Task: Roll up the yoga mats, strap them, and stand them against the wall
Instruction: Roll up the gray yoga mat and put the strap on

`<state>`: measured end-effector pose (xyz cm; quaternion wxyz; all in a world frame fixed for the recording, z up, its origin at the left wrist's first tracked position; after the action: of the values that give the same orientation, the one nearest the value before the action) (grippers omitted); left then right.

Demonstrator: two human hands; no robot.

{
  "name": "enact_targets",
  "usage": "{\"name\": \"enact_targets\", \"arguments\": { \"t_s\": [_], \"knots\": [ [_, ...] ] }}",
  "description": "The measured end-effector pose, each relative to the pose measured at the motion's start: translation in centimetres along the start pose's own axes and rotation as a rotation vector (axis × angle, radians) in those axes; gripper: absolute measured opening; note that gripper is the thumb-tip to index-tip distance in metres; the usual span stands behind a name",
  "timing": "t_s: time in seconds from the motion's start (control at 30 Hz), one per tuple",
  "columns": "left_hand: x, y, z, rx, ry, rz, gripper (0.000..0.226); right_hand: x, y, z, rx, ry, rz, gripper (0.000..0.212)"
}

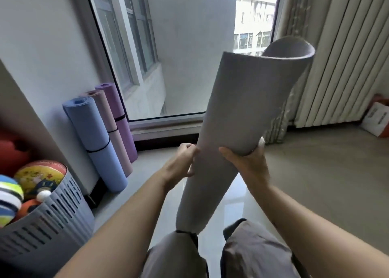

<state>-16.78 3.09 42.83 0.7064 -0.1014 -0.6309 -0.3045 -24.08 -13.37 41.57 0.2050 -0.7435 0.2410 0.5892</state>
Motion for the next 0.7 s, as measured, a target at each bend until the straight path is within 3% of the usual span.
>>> {"name": "enact_targets", "arguments": {
  "t_s": [0.07,0.13,0.23,0.37,0.5,0.6,0.7],
  "knots": [
    [-1.7,0.2,0.2,0.024,0.054,0.149,0.032,1.8,-0.7,0.5,-0.080,-0.023,0.104,0.099],
    [-3.9,0.1,0.3,-0.009,0.134,0.206,0.046,3.9,-1.1,1.2,-0.196,-0.061,0.157,0.110],
    [-7.3,-0.4,0.6,-0.051,0.225,0.228,0.076,6.5,-1.5,2.0,-0.307,-0.140,0.203,0.107],
    [-9.5,-0.3,1.0,-0.026,0.295,0.332,0.095,7.1,-2.2,2.3,-0.371,-0.127,0.375,0.103],
    [-8.4,1.7,0.6,0.010,0.361,0.320,0.117,7.0,-2.5,1.5,-0.539,-0.154,0.362,0.103],
    [-6.8,3.4,0.5,-0.024,0.351,0.290,0.098,5.6,-1.8,0.1,-0.724,-0.342,0.267,0.094],
    [-5.2,4.2,0.8,-0.048,0.317,0.355,0.049,3.8,-0.3,-1.9,-0.745,-0.602,0.046,0.109]
  ]
}}
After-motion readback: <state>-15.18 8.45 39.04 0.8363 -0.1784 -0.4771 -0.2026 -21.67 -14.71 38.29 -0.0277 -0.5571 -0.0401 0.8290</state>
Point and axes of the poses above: each hand's wrist, its own z-axis away from the middle knuckle, its own y-axis out of the back of the hand, x = y × z, the point moved 3 cm from there along -z, towards the middle knuckle, and after that the axes turned 2 degrees about -x, right-handed, at the moved point
